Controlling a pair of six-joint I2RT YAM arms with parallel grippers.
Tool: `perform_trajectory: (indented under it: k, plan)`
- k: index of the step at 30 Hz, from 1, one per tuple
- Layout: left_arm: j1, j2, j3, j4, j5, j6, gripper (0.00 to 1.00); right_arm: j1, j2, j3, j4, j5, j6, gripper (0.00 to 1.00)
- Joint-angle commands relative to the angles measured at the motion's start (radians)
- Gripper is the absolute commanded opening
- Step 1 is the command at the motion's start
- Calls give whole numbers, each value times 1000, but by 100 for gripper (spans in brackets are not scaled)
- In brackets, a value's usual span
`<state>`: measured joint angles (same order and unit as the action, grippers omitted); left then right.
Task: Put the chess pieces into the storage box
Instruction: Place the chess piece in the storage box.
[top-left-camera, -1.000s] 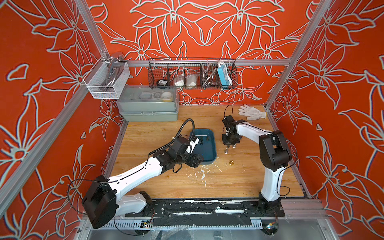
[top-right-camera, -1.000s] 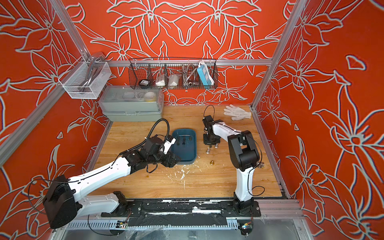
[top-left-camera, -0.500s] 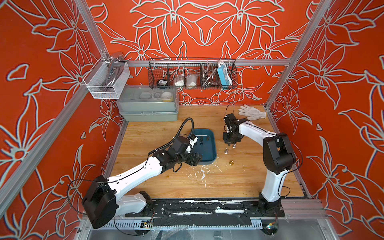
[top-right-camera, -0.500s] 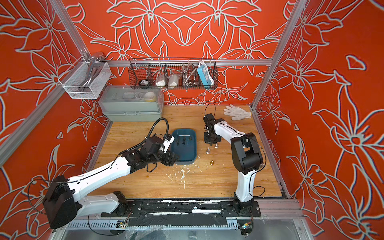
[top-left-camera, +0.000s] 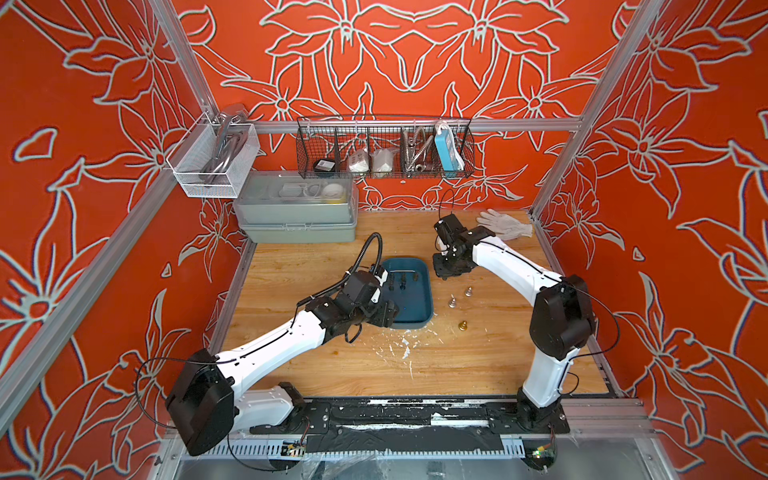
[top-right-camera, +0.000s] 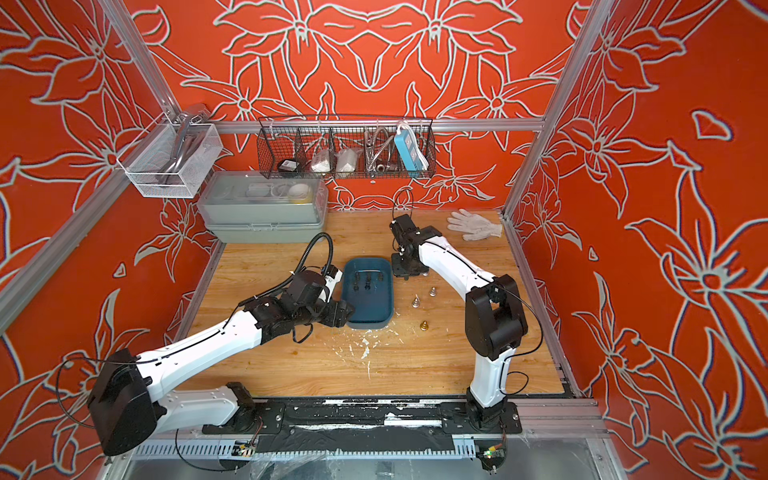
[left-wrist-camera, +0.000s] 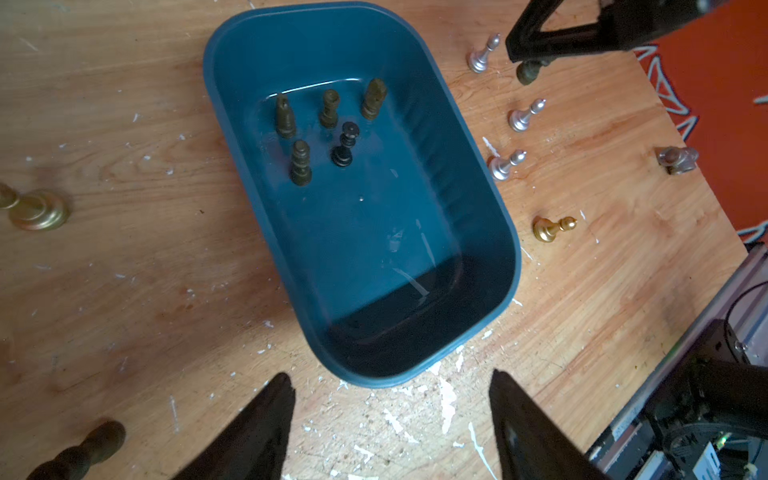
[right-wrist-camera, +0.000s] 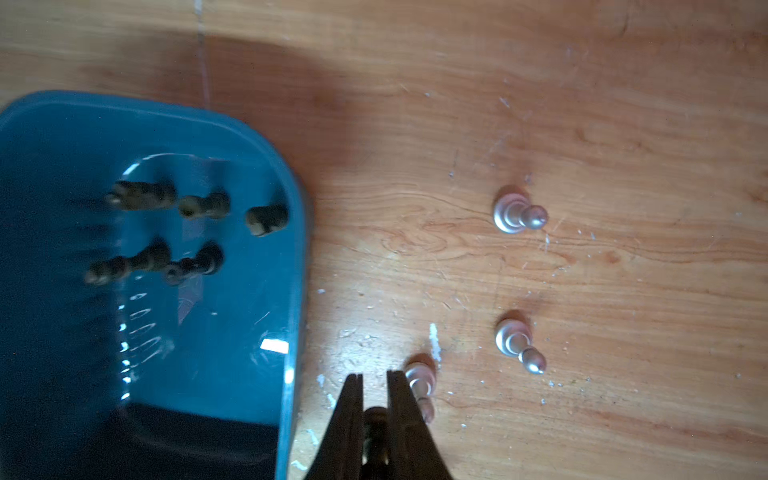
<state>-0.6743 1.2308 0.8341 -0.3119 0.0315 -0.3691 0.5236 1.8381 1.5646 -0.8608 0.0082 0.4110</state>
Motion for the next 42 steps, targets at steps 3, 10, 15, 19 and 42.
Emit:
perform_trajectory:
  k: [3, 10, 15, 19, 42]
  plan:
    - [45, -14, 5, -41, -33, -49, 74, 99, -2, 52, -31, -17, 45, 13]
    - [76, -38, -33, -42, -24, -62, 74, 156, 86, 75, 11, -25, 64, 13]
    - [78, -55, -55, -39, -31, -60, 74, 164, 132, 73, 31, -1, 63, 13]
    - [79, -54, -59, -39, -33, -57, 74, 167, 171, 83, 31, 4, 61, 13]
    - [86, -20, -53, -36, -41, -30, 74, 168, 328, 187, 23, 59, 61, 13]
